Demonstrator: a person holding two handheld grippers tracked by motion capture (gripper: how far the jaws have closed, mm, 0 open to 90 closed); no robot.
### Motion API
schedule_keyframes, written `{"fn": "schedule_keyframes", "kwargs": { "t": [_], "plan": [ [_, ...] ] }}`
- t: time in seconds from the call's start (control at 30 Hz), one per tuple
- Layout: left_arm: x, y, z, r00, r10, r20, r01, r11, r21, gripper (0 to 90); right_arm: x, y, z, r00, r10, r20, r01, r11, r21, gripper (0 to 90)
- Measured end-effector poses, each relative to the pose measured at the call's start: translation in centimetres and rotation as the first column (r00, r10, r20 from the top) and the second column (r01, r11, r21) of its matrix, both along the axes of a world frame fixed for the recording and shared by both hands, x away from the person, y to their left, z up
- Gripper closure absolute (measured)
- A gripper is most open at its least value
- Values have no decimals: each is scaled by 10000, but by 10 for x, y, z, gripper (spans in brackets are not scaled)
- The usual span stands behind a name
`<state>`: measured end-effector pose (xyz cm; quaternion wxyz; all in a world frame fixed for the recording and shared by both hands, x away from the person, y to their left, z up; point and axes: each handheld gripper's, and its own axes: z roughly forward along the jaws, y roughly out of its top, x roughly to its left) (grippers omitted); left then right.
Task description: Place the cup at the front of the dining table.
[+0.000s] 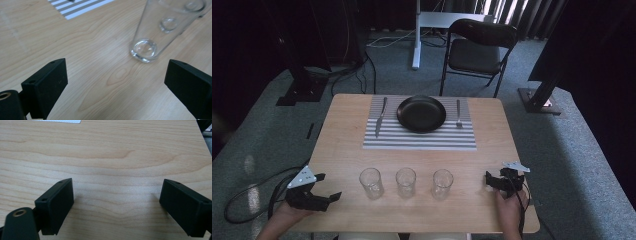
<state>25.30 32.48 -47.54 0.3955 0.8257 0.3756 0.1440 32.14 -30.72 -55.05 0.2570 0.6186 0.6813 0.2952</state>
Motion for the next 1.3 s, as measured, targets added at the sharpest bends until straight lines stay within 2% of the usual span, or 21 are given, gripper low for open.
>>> {"fn": "schedule_keyframes", "kwargs": {
  "t": [0.2, 0.43, 0.67, 0.73, 0.97, 1.07, 1.13, 1.3],
  "plan": [
    [1, -8, 8, 9993, -367, -23, 367, 9992, -154, 66, 0, 0, 0, 10000, 3, 0, -3, 10000, -3, 115],
    [2, -20, 18, 9969, -772, 172, 777, 9966, -284, 66, 0, 0, 0, 10000, 9, 1, -9, 10000, -10, 115],
    [6, -34, 26, 9912, -1311, 167, 1315, 9909, -285, 66, 0, 0, 0, 10000, 13, 16, -13, 10000, -15, 115],
    [6, -36, 28, 9892, -1459, 163, 1464, 9884, -401, 66, 0, 0, 0, 10000, 13, 13, -13, 10000, -12, 115],
    [9, -45, 35, 9855, -1669, 310, 1682, 9847, -447, 66, 0, 0, 0, 10000, 14, 15, -14, 10000, -13, 115],
    [9, -50, 35, 9832, -1803, 301, 1812, 9829, -313, 66, 0, 0, 0, 10000, 14, 15, -14, 10000, -14, 115],
    [11, -59, 35, 9797, -1981, 299, 1988, 9798, -214, 66, 0, 0, 0, 10000, 14, 15, -14, 10000, -13, 115],
    [13, -66, 39, 9748, -2191, 425, 2205, 9748, -331, 66, 0, 0, 0, 10000, 15, 15, -15, 10000, -14, 115]
  ]
}}
